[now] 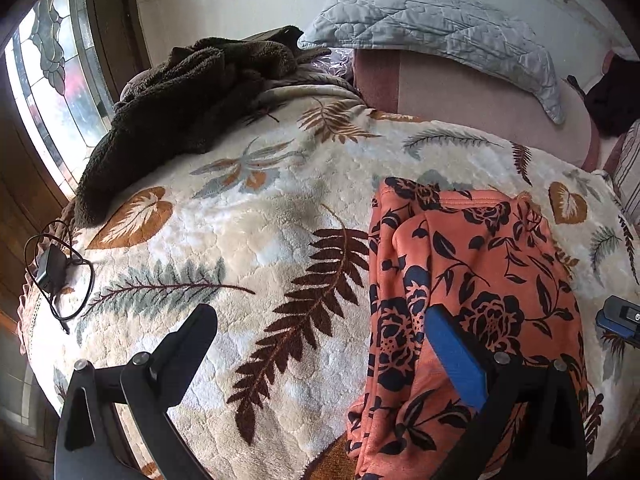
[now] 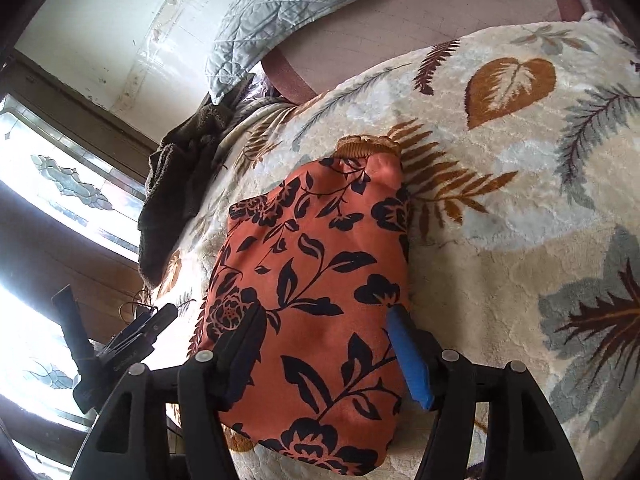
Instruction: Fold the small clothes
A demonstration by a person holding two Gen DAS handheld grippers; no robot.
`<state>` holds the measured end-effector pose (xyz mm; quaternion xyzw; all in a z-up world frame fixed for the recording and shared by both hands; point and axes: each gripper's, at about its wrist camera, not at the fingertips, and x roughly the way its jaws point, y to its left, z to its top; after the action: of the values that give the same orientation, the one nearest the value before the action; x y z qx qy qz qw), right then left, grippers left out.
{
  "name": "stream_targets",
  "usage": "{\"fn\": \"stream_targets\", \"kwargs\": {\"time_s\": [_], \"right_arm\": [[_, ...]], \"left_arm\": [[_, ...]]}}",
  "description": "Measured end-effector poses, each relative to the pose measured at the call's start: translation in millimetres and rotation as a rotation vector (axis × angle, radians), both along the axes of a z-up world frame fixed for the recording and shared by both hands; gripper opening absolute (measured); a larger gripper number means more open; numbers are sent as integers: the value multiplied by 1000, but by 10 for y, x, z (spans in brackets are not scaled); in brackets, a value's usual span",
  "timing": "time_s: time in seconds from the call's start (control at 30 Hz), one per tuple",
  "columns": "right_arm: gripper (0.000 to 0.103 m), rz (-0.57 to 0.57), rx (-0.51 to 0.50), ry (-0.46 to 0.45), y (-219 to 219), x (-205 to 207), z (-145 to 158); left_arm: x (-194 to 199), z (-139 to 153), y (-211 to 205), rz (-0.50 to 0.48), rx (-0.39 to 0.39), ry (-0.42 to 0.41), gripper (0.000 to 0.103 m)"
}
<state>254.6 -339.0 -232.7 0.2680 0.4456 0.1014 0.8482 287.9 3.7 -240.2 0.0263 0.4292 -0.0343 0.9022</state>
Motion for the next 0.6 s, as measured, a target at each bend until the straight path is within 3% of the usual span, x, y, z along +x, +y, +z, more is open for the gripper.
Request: {"fn": "stream_targets", "kwargs": {"time_s": [0.6], "right_arm": [[67, 2, 85, 7, -98, 22, -55]], "left_arm": [[-18, 13, -115, -56, -34, 8, 103]]}}
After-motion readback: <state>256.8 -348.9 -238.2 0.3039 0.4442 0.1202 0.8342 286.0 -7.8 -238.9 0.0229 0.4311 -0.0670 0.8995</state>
